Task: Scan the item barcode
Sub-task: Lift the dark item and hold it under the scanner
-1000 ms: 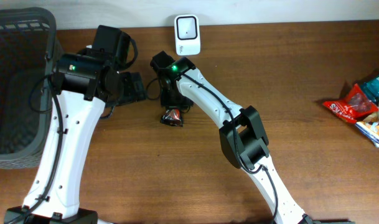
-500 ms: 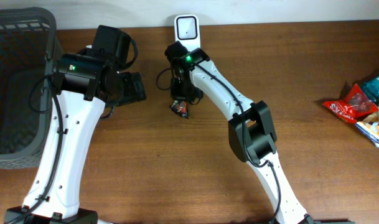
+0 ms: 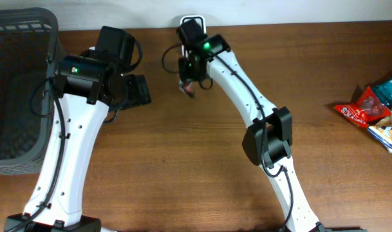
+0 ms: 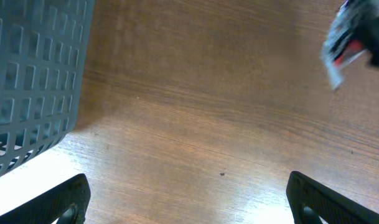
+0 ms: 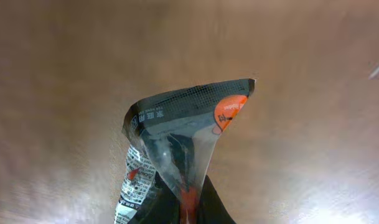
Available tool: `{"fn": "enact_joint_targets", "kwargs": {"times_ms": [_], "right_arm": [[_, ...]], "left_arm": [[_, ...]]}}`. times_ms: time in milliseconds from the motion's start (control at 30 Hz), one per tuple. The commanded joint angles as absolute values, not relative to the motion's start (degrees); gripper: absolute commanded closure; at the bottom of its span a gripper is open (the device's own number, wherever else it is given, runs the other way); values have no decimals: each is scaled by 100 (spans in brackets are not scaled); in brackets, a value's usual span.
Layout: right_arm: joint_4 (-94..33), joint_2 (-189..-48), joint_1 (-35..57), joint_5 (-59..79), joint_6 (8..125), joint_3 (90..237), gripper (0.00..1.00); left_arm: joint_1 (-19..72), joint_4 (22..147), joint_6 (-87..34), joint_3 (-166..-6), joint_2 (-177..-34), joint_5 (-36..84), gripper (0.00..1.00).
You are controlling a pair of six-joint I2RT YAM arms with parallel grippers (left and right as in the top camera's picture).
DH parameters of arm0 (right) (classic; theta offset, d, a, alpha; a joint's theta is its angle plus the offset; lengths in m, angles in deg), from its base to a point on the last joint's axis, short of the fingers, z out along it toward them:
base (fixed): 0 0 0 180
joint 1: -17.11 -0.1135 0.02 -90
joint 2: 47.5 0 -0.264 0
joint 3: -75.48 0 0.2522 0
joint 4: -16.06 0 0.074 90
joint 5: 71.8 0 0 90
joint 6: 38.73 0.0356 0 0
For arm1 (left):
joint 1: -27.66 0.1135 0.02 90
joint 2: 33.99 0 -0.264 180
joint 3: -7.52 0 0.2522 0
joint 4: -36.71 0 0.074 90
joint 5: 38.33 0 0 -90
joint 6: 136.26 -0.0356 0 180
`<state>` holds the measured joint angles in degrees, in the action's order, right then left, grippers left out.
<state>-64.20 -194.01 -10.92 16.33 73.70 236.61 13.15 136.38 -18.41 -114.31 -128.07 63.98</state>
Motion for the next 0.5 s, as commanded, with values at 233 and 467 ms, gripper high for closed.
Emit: {"fn": "enact_joint_targets", "kwargs": {"times_ms": [233, 467], "right_arm": [[-3601, -19314, -863, 3473, 6752, 23792, 96], [-2809, -19856, -873, 4203, 5145, 23790, 96]], "left_arm": [[1315, 13629, -1935, -11448, -12783, 6457, 1], [1315, 13629, -1935, -11448, -12783, 6457, 1]]}}
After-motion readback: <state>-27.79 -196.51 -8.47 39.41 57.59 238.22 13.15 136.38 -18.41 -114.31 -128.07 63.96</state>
